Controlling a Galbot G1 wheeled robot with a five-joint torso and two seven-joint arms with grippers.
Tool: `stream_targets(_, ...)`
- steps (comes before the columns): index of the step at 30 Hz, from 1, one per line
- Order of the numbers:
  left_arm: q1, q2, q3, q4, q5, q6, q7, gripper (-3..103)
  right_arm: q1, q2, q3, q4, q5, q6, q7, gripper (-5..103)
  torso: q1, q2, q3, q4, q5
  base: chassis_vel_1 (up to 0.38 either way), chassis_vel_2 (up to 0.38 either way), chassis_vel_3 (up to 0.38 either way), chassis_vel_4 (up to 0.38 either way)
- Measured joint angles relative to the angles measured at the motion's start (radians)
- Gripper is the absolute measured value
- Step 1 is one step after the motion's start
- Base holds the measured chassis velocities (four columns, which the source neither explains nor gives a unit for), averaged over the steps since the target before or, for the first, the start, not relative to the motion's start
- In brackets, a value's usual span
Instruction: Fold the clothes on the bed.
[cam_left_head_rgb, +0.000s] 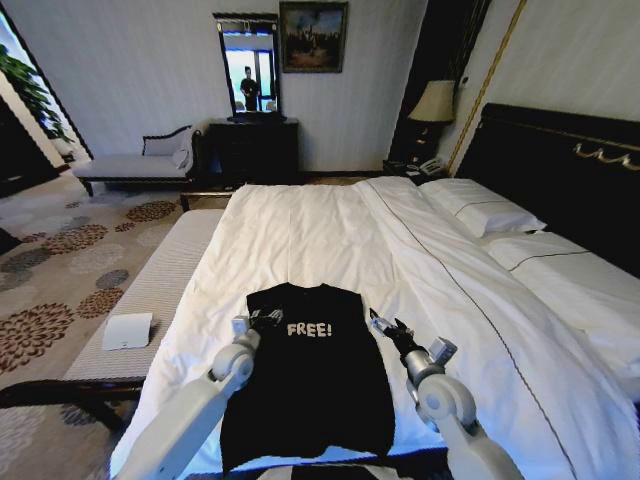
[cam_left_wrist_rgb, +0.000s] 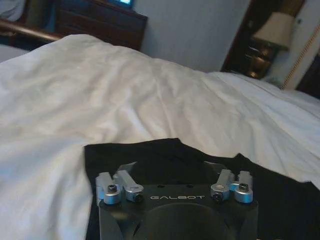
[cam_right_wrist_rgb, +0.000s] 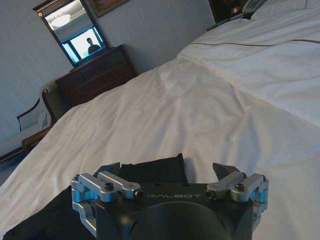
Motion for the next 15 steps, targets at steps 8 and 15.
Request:
stream_targets(8,0.050,-0.029,-0.059,0.019,-0.052,-0.015,0.021,100,-0.006,-0.003,0.000,0.013,-0.001,-0.002,0.002,100,0.000,0.000,0.000,-0.0001,0.0001,0.000,0.000,0.000,0.000)
stream_targets(15,0.038,-0.049,-0.082,0.073,-0.134,-0.014,0.023,100,-0.018,-0.016,0.021,0.024,0.002,-0.002,0.003,100,0.000,0.000,0.000,-0.0003,-0.0001,0.000,0.000,0.000,0.000)
